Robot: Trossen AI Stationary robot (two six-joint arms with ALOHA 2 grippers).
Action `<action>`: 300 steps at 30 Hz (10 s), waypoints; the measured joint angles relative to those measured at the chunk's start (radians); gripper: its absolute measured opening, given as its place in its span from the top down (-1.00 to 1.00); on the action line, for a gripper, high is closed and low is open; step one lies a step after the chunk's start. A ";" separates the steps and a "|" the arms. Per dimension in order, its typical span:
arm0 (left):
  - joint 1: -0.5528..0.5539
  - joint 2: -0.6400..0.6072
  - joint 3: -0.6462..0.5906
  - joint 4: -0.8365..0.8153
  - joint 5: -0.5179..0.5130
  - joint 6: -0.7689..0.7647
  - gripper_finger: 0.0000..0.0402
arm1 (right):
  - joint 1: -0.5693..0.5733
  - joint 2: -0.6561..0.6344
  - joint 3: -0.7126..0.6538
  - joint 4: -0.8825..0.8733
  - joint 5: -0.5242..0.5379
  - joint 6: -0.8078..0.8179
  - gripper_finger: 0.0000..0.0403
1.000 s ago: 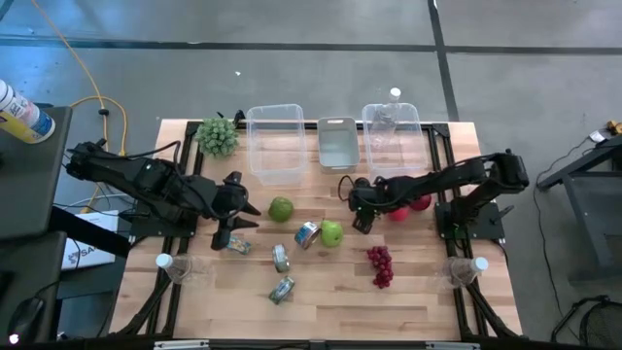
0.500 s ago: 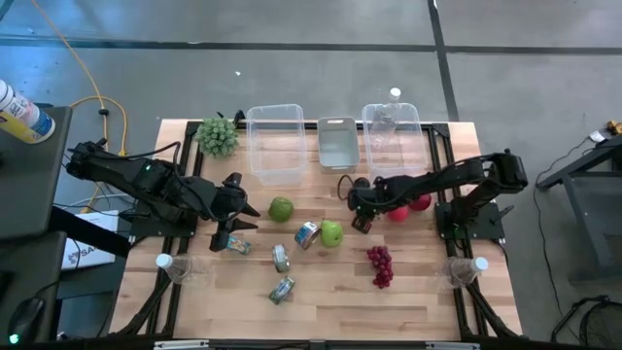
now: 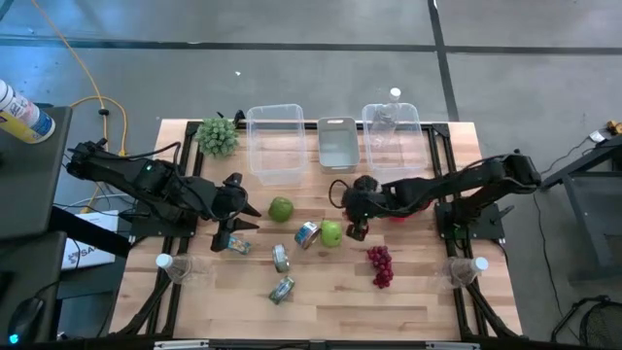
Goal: Pick & Place Food Item
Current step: Put the tangerines into the left transparent bin, then put the yellow and blue tuna can into the gray bin
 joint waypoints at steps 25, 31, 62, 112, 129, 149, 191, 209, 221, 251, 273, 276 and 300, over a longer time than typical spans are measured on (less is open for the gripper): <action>0.000 0.000 0.000 0.041 0.005 -0.034 0.35 | -0.301 0.192 0.154 0.926 -0.247 -0.533 0.51; 0.001 0.000 0.000 0.041 -0.001 -0.002 0.35 | -0.382 0.295 0.166 1.091 -0.372 -0.533 0.51; -0.021 -0.084 0.000 0.033 -0.023 -0.015 0.35 | -0.228 0.359 0.280 0.843 -0.148 -0.544 -0.26; -0.021 -0.061 0.000 -0.070 0.076 0.119 0.35 | 0.070 0.358 0.279 0.624 0.422 -0.735 -0.85; 0.015 0.019 0.000 -0.099 0.075 0.195 0.35 | 0.178 0.296 0.278 -0.208 0.821 -0.094 -0.77; 0.022 0.010 0.000 -0.282 0.080 0.320 0.35 | 0.571 0.089 0.279 -0.634 0.925 0.567 -0.77; 0.035 0.134 -0.080 -0.395 0.251 0.356 -0.81 | 0.519 0.089 0.279 -0.390 0.981 0.330 -0.77; 0.112 -0.003 -0.319 -0.225 0.287 0.392 -0.81 | 0.432 0.089 0.279 -0.387 1.023 0.278 -0.77; 0.199 -0.045 -0.424 -0.101 0.380 0.317 -0.81 | 0.432 0.089 0.279 -0.389 0.991 0.279 -0.77; 0.211 -0.018 -0.428 -0.153 0.372 0.351 -0.81 | 0.386 0.089 0.279 -0.330 0.943 0.159 -0.77; 0.211 -0.018 -0.428 -0.149 0.415 0.290 -0.81 | 0.359 0.089 0.279 -0.330 0.871 0.147 -0.77; 0.211 -0.018 -0.428 -0.149 0.415 0.280 -0.81 | 0.359 0.089 0.279 -0.331 0.863 0.147 -0.77; 0.211 -0.018 -0.427 -0.140 0.424 0.272 -0.81 | 0.359 0.090 0.279 -0.340 0.863 0.147 -0.77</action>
